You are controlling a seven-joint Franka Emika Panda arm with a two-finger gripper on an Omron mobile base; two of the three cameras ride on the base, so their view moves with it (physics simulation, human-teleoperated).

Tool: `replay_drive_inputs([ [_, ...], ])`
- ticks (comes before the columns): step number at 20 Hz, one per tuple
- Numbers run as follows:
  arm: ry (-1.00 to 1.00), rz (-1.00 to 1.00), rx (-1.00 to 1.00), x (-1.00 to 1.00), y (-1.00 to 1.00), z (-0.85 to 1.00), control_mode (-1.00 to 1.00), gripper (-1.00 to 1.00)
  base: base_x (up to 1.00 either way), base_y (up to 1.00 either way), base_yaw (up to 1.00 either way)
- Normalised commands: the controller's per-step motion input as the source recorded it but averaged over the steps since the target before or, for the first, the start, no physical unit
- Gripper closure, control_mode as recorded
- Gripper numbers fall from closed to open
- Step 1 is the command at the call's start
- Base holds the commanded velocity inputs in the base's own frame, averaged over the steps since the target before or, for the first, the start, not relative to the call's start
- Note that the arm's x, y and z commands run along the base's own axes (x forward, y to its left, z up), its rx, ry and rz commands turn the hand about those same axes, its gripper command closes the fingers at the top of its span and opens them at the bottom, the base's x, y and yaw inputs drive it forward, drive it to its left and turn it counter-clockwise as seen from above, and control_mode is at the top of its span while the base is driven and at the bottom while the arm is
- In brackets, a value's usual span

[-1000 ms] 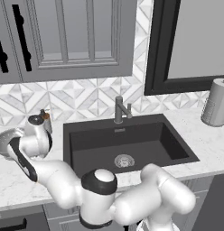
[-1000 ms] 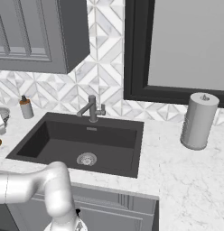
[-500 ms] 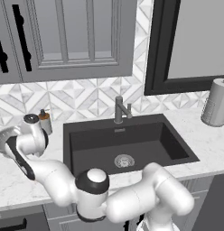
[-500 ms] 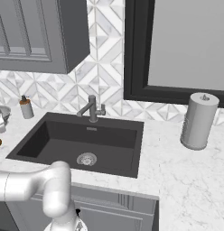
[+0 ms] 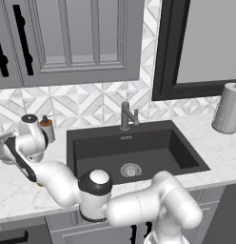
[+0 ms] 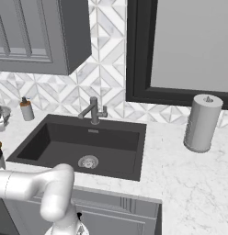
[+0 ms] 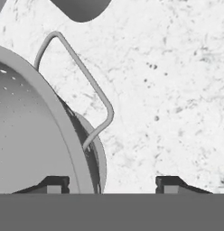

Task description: Put the colander in the sink, put the peach in the colander, and turn on the sink faucet and pour water over the colander.

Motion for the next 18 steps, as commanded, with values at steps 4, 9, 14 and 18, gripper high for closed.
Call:
replay_drive_inputs([
  [4, 0.00, -0.04, 0.00, -0.09, 0.00, -0.10, -1.00, 1.00, 0.00, 0.00, 0.00],
  [9, -0.05, -0.07, 0.00, -0.56, -0.23, -0.04, -1.00, 1.00, 0.00, 0.00, 0.00],
  [14, -0.10, -0.11, 0.00, -0.74, -0.54, -0.01, -1.00, 1.00, 0.00, 0.00, 0.00],
  [18, -0.11, -0.11, 0.01, -0.69, -0.93, 0.00, -1.00, 1.00, 0.00, 0.00, 0.00],
])
